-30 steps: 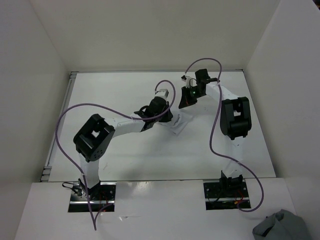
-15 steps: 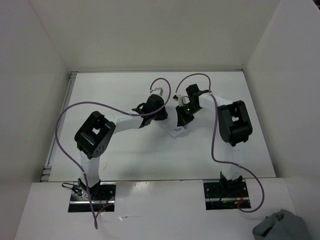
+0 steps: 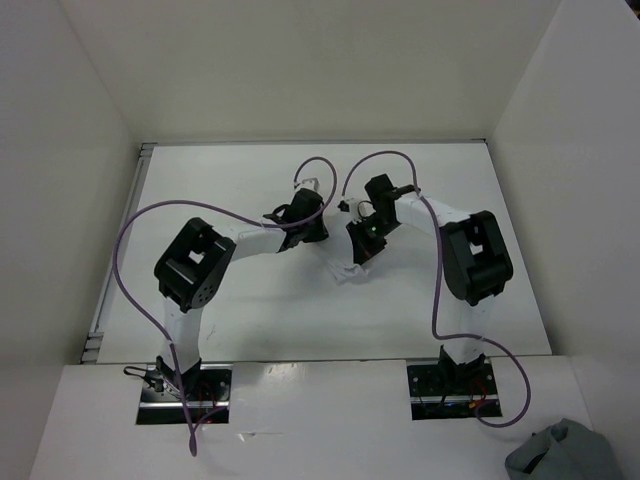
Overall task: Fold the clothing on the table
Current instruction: Fold the skirt
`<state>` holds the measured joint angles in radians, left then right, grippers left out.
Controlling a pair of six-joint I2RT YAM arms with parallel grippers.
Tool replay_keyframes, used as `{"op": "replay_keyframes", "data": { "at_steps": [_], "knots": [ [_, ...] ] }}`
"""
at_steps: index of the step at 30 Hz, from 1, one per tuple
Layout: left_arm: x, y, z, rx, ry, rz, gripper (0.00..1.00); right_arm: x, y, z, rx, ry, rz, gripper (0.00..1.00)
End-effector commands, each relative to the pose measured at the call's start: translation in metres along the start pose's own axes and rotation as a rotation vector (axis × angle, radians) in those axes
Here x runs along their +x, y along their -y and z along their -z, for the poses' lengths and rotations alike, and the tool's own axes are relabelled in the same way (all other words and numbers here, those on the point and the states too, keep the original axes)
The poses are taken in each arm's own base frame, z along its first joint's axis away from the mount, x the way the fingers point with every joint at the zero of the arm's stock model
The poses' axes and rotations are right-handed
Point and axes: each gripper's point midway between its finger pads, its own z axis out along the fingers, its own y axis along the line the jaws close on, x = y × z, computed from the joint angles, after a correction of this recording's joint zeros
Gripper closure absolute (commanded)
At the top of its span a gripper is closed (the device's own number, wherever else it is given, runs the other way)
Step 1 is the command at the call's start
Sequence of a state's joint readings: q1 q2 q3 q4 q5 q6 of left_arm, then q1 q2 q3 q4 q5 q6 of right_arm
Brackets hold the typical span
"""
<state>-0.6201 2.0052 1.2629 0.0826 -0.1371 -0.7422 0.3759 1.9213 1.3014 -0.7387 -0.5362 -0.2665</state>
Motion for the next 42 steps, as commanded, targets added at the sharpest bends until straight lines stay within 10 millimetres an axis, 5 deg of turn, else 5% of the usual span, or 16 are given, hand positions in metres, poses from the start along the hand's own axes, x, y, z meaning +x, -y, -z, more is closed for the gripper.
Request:
{"op": "replay_keyframes", "data": {
  "at_steps": [1, 3, 9, 11, 18, 22, 25, 33, 42],
  "knots": [
    [-0.026, 0.004, 0.01, 0.012, 0.075, 0.036, 0.79, -0.013, -0.038, 0.039, -0.065, 0.09, 0.118, 1.0],
    [-0.031, 0.005, 0.016, 0.021, 0.101, 0.039, 0.79, -0.015, -0.056, 0.05, -0.131, 0.13, 0.173, 1.0],
    [-0.06, 0.021, 0.048, 0.053, 0.15, 0.0, 0.77, -0.001, -0.066, 0.054, -0.177, 0.09, 0.186, 0.93],
    [-0.048, 0.023, 0.051, 0.079, 0.104, 0.006, 0.74, 0.005, -0.064, 0.052, -0.172, 0.069, 0.172, 0.84],
    [-0.018, 0.006, 0.06, 0.054, 0.036, 0.067, 0.65, 0.012, -0.053, 0.044, -0.12, 0.051, 0.13, 0.83],
    [-0.004, -0.004, 0.065, 0.037, 0.026, 0.164, 0.19, 0.013, -0.05, 0.044, -0.116, 0.055, 0.122, 0.83],
    [0.003, -0.011, 0.065, 0.01, 0.026, 0.239, 0.08, 0.01, -0.052, 0.048, -0.131, 0.074, 0.121, 0.83],
    [-0.01, -0.002, 0.067, 0.044, 0.054, 0.355, 0.05, 0.011, -0.043, 0.055, -0.134, 0.099, 0.106, 0.83],
    [0.002, -0.001, 0.055, 0.063, 0.026, 0.427, 0.08, 0.015, -0.04, 0.052, -0.144, 0.093, 0.097, 0.83]
  ]
}}
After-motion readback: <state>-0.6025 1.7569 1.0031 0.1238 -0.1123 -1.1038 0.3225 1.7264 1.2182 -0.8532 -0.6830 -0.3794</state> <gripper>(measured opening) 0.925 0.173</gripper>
